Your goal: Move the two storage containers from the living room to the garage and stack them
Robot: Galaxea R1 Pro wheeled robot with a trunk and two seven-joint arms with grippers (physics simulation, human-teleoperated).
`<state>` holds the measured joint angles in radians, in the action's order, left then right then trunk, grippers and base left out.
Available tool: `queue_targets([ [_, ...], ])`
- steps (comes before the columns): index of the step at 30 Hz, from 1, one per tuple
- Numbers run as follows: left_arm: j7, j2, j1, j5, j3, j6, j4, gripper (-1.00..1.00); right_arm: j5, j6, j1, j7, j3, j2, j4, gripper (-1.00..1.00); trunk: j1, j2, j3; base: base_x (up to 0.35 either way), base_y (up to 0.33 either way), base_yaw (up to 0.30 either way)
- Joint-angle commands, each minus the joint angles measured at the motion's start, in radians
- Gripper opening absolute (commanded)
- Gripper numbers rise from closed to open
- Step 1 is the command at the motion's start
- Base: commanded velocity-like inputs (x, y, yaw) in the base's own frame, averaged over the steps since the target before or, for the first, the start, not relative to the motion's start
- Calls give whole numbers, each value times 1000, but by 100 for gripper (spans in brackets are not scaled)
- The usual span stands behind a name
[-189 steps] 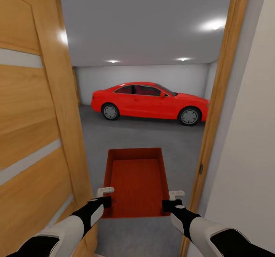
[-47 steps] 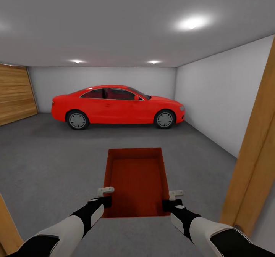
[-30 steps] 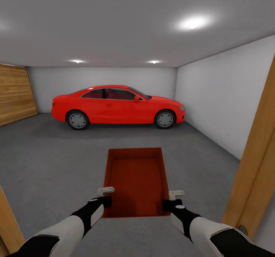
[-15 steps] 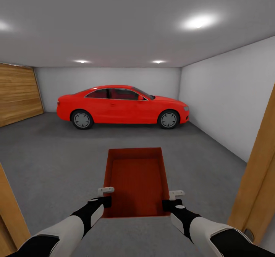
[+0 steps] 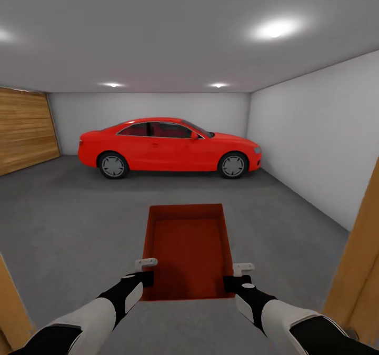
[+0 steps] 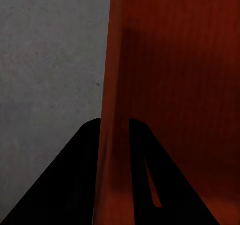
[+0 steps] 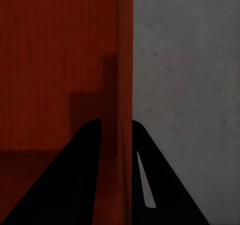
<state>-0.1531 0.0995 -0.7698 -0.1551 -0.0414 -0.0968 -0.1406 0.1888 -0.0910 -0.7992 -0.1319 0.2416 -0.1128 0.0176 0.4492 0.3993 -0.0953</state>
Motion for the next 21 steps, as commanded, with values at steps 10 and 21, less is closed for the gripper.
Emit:
queue_targets([
  [10, -1, -16, 0, -41, -33, 11, 4, -100, 18, -4, 0, -3, 22, -8, 2, -100, 1, 1, 0, 211, 0, 0],
  [21, -11, -22, 0, -162, -151, 8, 3, -100, 22, -4, 0, -3, 27, -7, 2, -100, 1, 1, 0, 30, 0, 0],
])
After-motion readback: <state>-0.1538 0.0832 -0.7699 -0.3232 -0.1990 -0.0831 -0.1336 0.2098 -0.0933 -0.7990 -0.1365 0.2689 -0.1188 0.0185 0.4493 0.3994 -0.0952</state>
